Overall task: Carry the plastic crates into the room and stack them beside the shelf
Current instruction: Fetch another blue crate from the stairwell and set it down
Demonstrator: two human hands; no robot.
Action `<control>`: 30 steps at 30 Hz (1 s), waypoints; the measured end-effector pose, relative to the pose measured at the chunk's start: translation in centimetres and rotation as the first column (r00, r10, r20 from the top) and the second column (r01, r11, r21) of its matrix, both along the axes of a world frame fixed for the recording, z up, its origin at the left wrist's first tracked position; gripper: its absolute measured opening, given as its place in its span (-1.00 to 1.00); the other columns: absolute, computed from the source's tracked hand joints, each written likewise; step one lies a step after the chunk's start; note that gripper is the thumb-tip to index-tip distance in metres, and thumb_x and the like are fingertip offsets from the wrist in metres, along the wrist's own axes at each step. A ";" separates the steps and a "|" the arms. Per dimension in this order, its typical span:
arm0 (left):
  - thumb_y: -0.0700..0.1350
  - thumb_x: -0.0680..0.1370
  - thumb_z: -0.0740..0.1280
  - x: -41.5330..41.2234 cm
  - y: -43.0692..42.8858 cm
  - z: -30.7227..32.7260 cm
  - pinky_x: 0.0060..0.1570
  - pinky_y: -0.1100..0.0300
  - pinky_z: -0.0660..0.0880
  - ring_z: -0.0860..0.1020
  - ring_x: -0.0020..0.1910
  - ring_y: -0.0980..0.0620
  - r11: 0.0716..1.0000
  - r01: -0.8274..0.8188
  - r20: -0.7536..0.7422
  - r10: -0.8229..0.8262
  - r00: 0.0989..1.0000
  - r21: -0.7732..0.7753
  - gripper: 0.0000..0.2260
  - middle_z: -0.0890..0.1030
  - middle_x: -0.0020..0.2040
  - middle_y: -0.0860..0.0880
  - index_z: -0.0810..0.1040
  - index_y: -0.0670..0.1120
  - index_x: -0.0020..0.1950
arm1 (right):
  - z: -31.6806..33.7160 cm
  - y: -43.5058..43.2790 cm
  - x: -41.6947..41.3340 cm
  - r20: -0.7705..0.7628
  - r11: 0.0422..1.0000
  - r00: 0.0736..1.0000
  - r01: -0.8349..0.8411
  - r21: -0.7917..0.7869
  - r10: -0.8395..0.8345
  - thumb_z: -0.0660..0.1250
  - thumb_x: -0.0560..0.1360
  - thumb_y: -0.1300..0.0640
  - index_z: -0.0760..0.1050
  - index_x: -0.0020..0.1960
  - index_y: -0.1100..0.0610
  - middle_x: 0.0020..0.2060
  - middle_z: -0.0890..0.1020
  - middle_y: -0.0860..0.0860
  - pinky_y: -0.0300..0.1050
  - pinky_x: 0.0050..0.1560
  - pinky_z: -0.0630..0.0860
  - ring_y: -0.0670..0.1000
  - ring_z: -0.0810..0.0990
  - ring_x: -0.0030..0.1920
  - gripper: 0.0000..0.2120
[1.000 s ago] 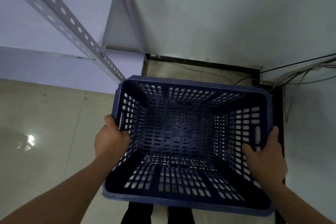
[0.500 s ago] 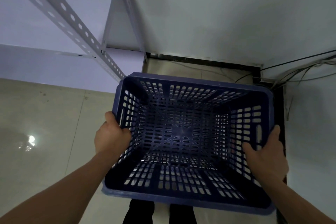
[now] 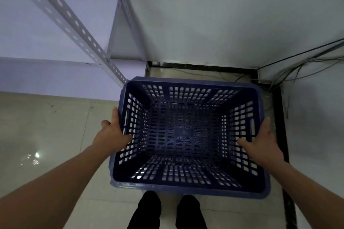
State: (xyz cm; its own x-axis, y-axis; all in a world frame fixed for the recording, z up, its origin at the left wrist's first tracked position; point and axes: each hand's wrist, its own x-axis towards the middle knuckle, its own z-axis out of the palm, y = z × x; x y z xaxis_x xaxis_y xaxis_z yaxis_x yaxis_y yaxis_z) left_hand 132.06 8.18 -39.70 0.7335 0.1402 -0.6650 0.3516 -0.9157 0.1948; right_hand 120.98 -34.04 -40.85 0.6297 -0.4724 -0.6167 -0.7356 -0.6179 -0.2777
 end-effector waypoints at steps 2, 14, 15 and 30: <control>0.03 0.43 0.45 -0.4 0.2 1.6 0.17 -0.14 0.54 0.54 0.03 -0.28 0.998 0.061 0.012 -0.061 0.998 0.000 -0.04 0.28 0.30 -0.21 -0.17 0.19 0.58 | 1.3 -0.4 0.1 -0.061 0.998 0.996 -0.061 -0.023 0.060 0.43 0.47 -0.29 -0.40 0.66 -0.08 0.58 0.23 0.23 0.25 0.34 0.45 0.33 0.41 0.44 0.17; 0.13 0.40 0.47 -1.4 -1.3 13.5 0.26 -0.16 0.49 0.39 0.41 -0.29 0.969 0.227 0.149 -0.240 0.959 0.101 0.02 0.00 0.60 -0.14 -0.19 0.18 0.62 | 12.1 1.4 1.1 0.032 0.931 0.940 -0.332 -0.150 0.340 0.38 0.45 -0.37 -0.39 0.65 -0.18 0.68 -0.07 0.16 0.32 0.47 0.28 0.29 0.15 0.61 0.14; 0.13 0.39 0.47 -1.6 -1.6 14.6 0.26 -0.16 0.49 0.38 0.42 -0.28 0.967 0.234 0.167 -0.248 0.954 0.099 0.02 0.00 0.60 -0.14 -0.18 0.18 0.62 | 13.1 1.7 1.2 0.044 0.924 0.932 -0.350 -0.155 0.360 0.36 0.45 -0.38 -0.40 0.65 -0.18 0.68 -0.08 0.16 0.31 0.48 0.28 0.29 0.15 0.61 0.13; 0.22 0.41 0.45 -4.5 -1.1 24.9 0.27 -0.13 0.47 0.30 0.48 -0.26 0.919 0.390 0.308 -0.389 0.868 0.062 0.00 -0.06 0.62 -0.09 -0.18 0.20 0.62 | 24.5 7.3 -2.7 0.167 0.897 0.898 -0.358 -0.258 0.407 0.30 0.45 -0.42 -0.45 0.62 -0.20 0.69 -0.14 0.09 0.31 0.51 0.23 0.26 0.08 0.64 0.11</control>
